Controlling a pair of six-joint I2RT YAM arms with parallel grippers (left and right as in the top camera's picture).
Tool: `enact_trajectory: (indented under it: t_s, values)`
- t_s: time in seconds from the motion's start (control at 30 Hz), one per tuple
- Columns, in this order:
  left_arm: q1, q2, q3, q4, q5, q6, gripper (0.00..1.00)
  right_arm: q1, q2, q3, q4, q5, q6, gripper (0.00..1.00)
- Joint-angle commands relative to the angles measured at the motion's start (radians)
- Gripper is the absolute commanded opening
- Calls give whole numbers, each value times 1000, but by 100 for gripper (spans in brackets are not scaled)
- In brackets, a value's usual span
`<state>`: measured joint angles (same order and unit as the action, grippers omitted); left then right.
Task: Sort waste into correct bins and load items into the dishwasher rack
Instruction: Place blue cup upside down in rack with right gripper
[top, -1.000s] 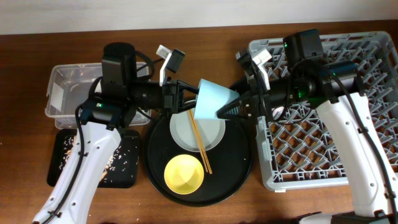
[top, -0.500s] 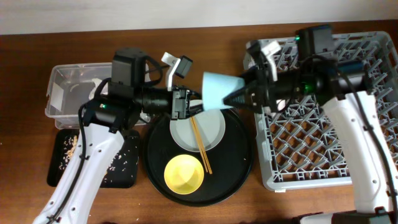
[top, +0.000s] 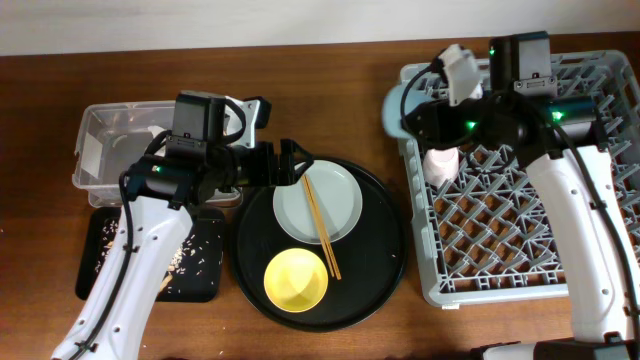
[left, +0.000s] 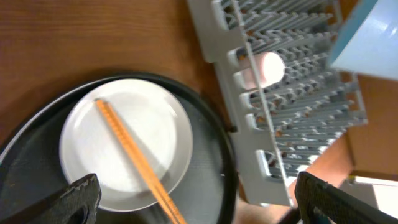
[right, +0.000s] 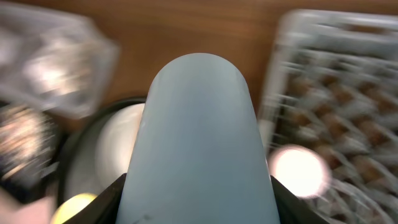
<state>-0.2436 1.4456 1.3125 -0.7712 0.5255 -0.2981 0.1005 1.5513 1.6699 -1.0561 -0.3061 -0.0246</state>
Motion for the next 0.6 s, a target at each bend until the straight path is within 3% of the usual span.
enact_trajectory:
  t_s: [0.0, 0.27, 0.57]
  values:
    - [0, -2, -8, -5, -63, 12, 99, -5, -2, 26, 18, 279, 90, 42]
    - [0, -2, -8, -5, -63, 12, 99, -16, 87, 26, 98, 457, 120, 42]
    - [0, -2, -8, -5, -63, 12, 99, -114, 257, 26, 227, 438, 138, 42]
